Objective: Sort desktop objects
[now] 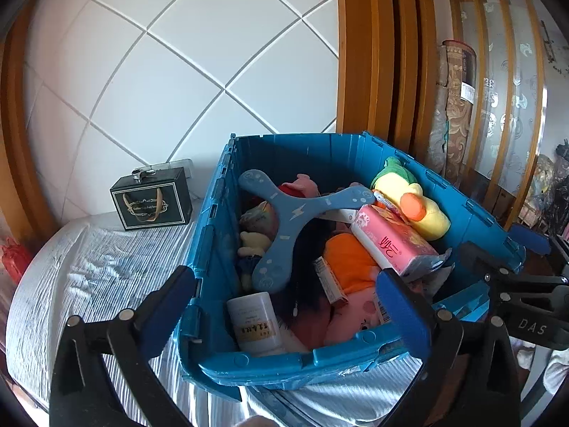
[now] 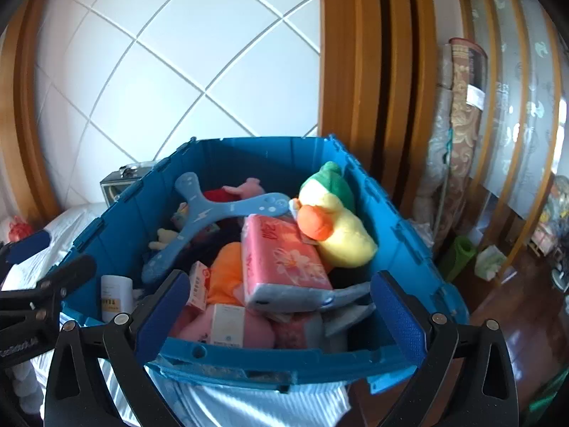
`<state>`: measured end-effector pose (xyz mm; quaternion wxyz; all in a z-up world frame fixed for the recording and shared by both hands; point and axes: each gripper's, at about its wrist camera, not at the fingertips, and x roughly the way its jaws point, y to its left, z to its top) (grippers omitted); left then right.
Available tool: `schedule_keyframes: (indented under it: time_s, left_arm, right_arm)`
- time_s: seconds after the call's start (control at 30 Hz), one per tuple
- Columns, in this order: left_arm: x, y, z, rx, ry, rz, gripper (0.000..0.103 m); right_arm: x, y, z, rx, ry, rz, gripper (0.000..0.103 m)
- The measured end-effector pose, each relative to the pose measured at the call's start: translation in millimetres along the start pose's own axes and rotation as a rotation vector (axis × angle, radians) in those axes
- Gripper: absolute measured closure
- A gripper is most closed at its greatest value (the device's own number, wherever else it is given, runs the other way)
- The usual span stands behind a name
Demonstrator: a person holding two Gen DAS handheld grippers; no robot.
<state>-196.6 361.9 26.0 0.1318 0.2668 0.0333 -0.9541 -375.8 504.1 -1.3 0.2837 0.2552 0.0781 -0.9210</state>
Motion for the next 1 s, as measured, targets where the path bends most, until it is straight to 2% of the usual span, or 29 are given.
schedule_keyframes:
  time_s: [0.13,0.37,1.0]
  left_arm:
    - [-6.8,-5.1,-1.6,0.002,-0.001,-0.024,0.000]
    - [-14.7,-11.7,-3.7,0.022,0.004,-0.004,0.000]
    - [-22.8,-10.5,-7.3,0.008,-0.009,-0.028,0.000]
  right_arm:
    - [-5.2,-2.6,-5.5,0.002,0.007,0.001,0.000]
    - [-11.1,0.5,-10.2,-0.006,0.007,-0.005,0.000]
    - [-13.2,0.5,-11.5,-0.018,-0.004,-0.048,0.000]
